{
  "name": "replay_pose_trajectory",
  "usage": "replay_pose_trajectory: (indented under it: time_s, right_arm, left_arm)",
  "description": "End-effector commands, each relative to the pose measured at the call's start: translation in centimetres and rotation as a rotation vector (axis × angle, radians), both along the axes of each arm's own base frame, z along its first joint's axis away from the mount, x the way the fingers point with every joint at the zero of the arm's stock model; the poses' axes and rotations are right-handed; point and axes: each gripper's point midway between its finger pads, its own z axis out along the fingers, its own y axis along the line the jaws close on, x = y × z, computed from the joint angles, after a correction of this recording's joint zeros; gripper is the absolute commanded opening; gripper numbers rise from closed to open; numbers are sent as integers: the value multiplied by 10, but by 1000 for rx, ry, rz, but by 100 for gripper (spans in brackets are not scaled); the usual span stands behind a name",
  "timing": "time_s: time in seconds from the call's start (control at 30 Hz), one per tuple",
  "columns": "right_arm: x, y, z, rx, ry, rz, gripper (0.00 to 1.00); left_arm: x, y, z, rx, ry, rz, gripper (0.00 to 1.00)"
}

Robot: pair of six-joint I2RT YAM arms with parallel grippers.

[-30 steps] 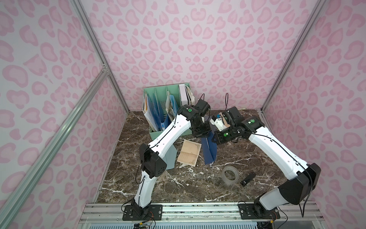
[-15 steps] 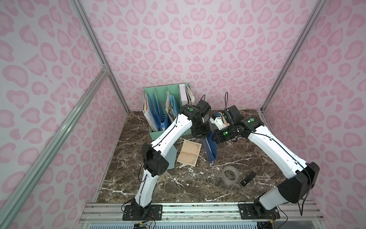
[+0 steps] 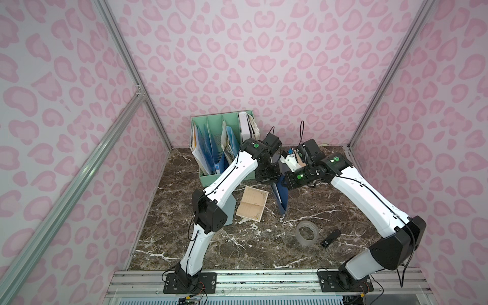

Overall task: Take the letter paper out of the envelope
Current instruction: Take out the letter paper from the envelope.

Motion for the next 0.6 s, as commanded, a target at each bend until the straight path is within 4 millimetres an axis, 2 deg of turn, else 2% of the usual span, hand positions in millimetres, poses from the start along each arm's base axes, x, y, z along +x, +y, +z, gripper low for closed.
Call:
replay_pose_trajectory:
  time_s: [0.0,0.13,0.37,0.5,0.57]
  right_arm:
    - [3,7,12,42,-36,10,0]
    - [2,9,11,52,-29,8,0]
    - [1,4,5,33,-24,-7,0]
    - [2,-7,-9,-17,-17,-40,0]
    - [3,-13,-19,-45,-8,-58,0]
  left_arm:
    - [-4,10,-6,52,16,-8,23]
    - [0,9,-5,51,-8,-8,22]
    - [2,6,3,27,-33,-15,0]
    - [2,4,14,-11,-43,-8,0]
    - [2,-2,26,-60,-59,-3,0]
